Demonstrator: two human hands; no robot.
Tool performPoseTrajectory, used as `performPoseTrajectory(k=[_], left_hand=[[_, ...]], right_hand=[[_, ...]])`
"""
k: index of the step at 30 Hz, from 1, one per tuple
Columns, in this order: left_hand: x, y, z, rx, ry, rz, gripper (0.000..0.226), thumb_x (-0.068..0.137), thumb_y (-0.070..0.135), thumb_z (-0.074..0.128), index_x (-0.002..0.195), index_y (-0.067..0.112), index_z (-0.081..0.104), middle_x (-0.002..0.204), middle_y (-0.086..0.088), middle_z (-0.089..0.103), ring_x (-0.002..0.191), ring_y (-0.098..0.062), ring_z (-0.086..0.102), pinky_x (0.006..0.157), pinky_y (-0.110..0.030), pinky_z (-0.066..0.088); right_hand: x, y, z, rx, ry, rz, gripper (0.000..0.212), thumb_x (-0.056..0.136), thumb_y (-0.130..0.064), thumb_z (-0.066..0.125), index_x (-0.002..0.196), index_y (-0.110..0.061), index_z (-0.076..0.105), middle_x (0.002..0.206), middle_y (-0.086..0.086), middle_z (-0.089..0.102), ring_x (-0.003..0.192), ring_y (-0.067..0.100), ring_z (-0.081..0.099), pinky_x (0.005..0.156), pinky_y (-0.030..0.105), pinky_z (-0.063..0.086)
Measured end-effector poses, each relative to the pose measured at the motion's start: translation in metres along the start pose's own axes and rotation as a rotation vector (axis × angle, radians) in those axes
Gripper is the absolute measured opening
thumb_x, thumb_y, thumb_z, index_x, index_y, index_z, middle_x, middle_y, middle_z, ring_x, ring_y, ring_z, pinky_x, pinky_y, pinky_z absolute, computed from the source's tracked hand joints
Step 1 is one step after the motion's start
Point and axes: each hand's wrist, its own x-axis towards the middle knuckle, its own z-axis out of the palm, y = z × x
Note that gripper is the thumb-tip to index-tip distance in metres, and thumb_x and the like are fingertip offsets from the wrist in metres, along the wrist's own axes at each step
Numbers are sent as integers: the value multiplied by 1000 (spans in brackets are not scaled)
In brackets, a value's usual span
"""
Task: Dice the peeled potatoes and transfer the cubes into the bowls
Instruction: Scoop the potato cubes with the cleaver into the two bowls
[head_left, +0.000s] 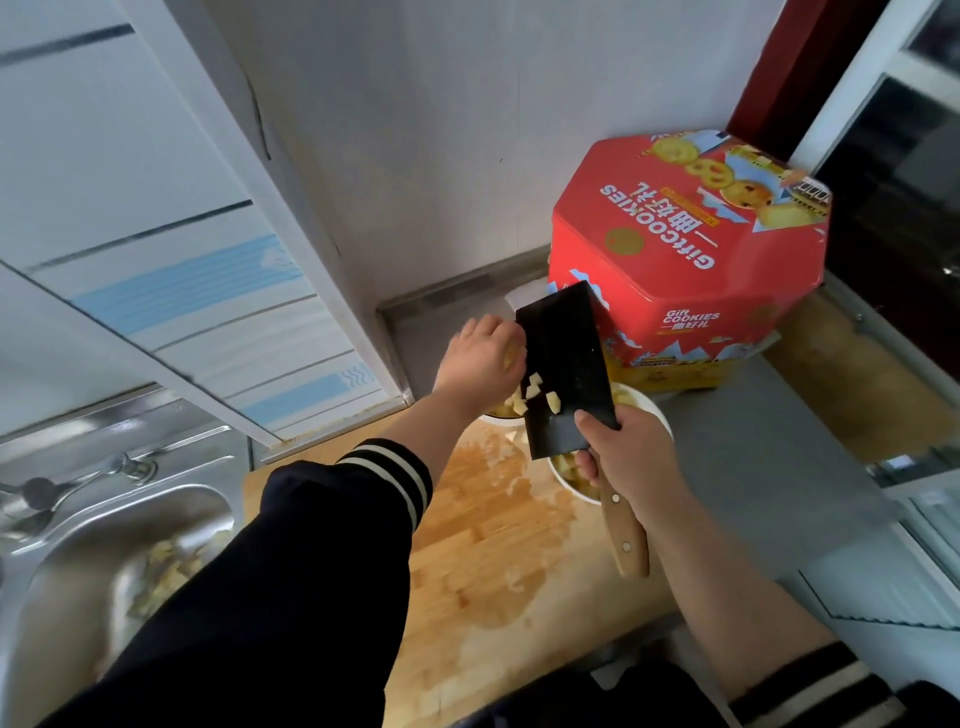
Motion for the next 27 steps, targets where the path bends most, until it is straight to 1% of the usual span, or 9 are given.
performPoseTrajectory(k=[5,7,10,12,14,17,21,25,27], left_hand=[[-2,-6,-6,-2,42,-73,29,100,37,46,120,22,61,128,1,53,122,-21,41,104,-37,36],[-8,-3,-8,-69,138,-55,29,100,38,46,118,20,62,123,0,55,118,-20,45,101,-38,40],[-23,9,-13,-161,298,164,30,97,39,52,113,16,63,113,-1,57,105,-18,51,91,-32,41],[-28,16,-13,-129,262,304,34,94,42,53,112,16,64,113,-1,57,104,-18,52,89,-30,38],[-28,19,-11,-78,175,344,29,92,38,54,108,17,65,112,-2,58,103,-21,54,90,-33,41],[-28,14,-8,-73,130,254,14,92,22,59,103,15,65,109,-4,59,100,-25,56,87,-36,47],[-34,-1,-8,45,103,113,19,98,23,54,111,19,67,114,0,62,108,-21,52,90,-33,42],[-45,-7,-10,126,103,90,20,97,23,56,112,19,69,119,0,63,114,-22,52,97,-35,42],[-51,-7,-15,102,198,111,19,96,21,58,110,15,69,115,-2,64,107,-22,55,92,-36,46]], right_hand=[[2,-4,-1,-70,50,-46,34,96,-26,56,80,4,58,65,22,65,39,14,51,40,24,42],[3,-7,0,-96,65,-62,35,96,-28,56,77,1,58,63,19,65,36,11,49,36,20,39],[5,-13,4,-116,73,-78,36,97,-29,55,74,-2,57,55,12,60,35,11,47,35,19,36],[5,-16,7,-109,69,-73,33,97,-29,55,74,-6,57,53,6,59,33,8,46,34,17,35],[6,-18,9,-91,68,-69,31,97,-30,55,73,-10,56,54,4,60,33,8,46,34,17,36],[4,-18,10,-103,78,-72,31,97,-30,55,74,-9,56,54,4,61,34,7,47,35,16,36],[0,-15,7,-104,111,-85,32,97,-29,56,79,-3,58,57,11,61,34,6,48,36,18,39],[-9,-12,0,-93,148,-130,29,95,-32,58,83,-5,62,62,11,66,48,16,58,52,36,53],[-15,-10,-6,-76,159,-152,25,95,-31,58,81,-10,63,60,7,65,49,16,59,53,37,53]])
